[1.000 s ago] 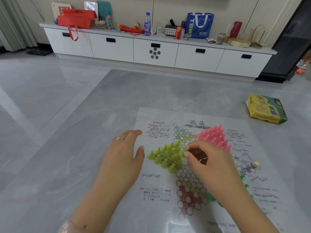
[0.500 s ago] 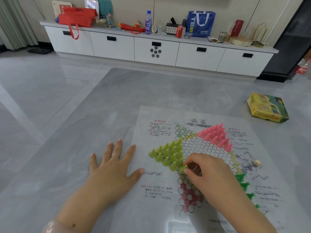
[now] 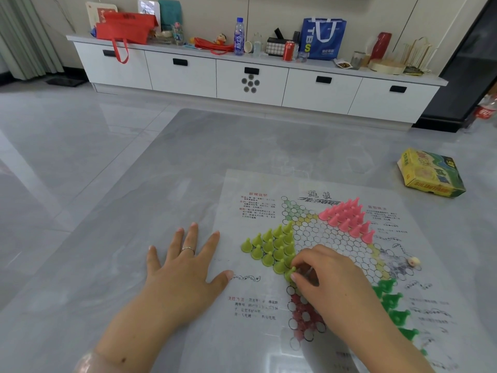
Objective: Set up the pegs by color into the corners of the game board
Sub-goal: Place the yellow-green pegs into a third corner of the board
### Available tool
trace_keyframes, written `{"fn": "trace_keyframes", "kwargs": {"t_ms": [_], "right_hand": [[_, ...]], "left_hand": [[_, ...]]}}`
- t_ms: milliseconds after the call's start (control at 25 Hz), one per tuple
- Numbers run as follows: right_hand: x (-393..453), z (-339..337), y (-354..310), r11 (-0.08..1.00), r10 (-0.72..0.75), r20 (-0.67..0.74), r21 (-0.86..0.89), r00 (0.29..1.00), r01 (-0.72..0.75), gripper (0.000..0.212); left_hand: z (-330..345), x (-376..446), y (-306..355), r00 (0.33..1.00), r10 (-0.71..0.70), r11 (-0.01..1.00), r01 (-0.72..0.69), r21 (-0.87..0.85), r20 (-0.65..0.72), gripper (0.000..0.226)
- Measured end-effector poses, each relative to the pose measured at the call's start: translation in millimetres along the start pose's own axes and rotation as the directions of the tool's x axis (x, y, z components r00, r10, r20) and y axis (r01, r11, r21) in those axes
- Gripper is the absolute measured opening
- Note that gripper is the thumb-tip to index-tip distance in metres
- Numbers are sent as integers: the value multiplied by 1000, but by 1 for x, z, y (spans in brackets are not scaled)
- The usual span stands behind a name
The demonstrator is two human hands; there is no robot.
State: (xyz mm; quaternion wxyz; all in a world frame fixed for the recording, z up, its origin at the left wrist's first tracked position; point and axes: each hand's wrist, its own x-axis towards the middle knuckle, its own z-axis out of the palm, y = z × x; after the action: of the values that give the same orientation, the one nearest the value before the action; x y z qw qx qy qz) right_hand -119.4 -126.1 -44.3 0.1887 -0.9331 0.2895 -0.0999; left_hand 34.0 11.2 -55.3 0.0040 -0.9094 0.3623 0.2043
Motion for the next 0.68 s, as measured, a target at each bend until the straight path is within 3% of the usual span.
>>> {"fn": "trace_keyframes", "kwargs": {"t_ms": [200, 400, 560, 680], "right_hand": [[-1, -2, 0, 1000, -7, 32, -4, 999, 7, 13], [-8, -48, 12, 973, 115, -22, 203, 993, -108, 11], [-12, -76, 79, 952, 305, -287, 76, 908, -296, 17], [-18, -71, 115, 909, 402, -224, -17, 888, -416, 25]], "left_hand": [[-1, 0, 1, 1000, -2, 1000, 2, -8, -10, 69], [-5, -1, 11, 996, -31, 999, 27, -48, -84, 65], [-4, -1, 25, 992, -10, 999, 5, -47, -126, 63], [-2, 0, 30, 992, -6, 998, -2, -61, -126, 63]]}}
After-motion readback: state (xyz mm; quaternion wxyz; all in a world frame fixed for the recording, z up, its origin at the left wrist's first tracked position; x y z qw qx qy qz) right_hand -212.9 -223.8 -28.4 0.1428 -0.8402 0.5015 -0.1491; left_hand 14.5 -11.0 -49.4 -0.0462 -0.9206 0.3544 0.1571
